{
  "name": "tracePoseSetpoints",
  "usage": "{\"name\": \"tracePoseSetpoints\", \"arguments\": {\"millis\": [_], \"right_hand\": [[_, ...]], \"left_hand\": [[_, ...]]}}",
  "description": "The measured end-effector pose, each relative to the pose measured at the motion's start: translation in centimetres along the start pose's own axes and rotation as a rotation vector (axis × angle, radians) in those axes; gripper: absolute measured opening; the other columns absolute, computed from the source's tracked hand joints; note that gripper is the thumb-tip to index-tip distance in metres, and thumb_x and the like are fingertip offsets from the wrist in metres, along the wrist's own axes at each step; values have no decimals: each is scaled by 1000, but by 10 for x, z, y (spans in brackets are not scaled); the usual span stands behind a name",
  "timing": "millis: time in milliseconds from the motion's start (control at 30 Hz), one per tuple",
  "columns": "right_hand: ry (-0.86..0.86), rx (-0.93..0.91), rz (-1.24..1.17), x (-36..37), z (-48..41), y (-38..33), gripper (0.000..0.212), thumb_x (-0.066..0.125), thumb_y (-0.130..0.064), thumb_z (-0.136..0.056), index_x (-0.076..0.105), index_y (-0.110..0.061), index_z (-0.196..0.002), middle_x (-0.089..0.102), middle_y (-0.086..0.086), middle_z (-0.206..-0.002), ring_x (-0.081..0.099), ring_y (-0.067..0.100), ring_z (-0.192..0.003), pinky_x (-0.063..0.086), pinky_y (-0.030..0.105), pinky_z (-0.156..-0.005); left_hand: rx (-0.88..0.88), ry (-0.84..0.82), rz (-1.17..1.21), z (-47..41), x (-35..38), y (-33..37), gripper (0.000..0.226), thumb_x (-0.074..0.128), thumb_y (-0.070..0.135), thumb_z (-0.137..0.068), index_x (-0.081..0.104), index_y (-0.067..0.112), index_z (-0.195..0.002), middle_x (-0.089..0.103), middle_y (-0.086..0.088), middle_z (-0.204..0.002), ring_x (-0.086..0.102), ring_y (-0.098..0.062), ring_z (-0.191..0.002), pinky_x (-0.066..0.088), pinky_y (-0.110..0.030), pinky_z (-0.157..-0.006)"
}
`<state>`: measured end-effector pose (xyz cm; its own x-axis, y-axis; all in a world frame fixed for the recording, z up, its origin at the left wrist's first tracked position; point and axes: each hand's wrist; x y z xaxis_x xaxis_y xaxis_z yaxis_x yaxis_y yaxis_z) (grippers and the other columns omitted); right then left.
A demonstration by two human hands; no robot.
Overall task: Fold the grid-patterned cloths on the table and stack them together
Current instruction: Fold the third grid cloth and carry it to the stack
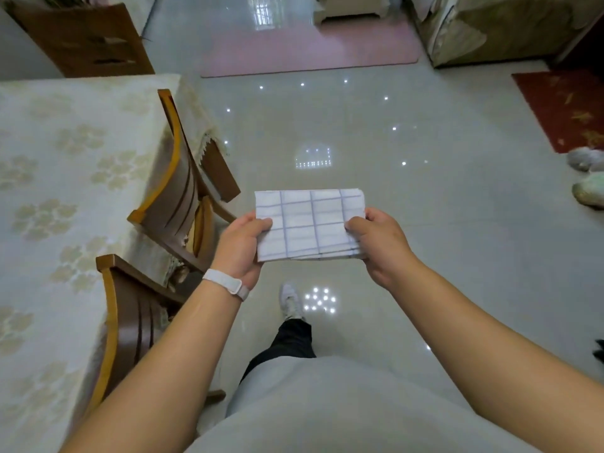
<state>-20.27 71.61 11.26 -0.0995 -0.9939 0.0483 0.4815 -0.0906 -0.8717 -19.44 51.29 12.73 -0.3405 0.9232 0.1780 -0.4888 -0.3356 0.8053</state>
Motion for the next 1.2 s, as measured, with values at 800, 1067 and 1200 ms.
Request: {"name": "tracePoseSetpoints", "arguments": {"millis": [800,1067,1200], "right_hand": [[9,-17,42,129,-271,-154,8,55,-7,-79,60,-13,-83,64,9,-85,60,22,-75,47,31,-63],[-81,19,32,124,-358,-182,12,53,-4,-86,61,-13,-87,65,9,-90,60,22,-77,46,29,-59],[-119,36,60,110,-417,-209,14,54,-3,-87,62,-14,-84,66,10,-90,61,25,-80,48,33,-63]], "left_hand": [[32,30,24,-269,20,177,8,55,17,-95,59,16,-87,59,1,-73,55,-10,-56,37,-15,-37],[-7,151,-19,-328,53,201,8,58,21,-93,58,21,-85,59,5,-69,53,-13,-59,45,-24,-44],[19,229,51,-369,95,222,11,58,17,-92,58,20,-82,63,4,-71,58,-12,-66,47,-25,-55]]}}
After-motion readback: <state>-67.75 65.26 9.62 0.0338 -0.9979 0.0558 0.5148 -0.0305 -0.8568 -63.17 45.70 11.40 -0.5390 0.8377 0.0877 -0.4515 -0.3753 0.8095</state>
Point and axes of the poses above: each hand's wrist, its own z-axis away from the middle knuckle, its own x-axis out of the palm, y = z × x
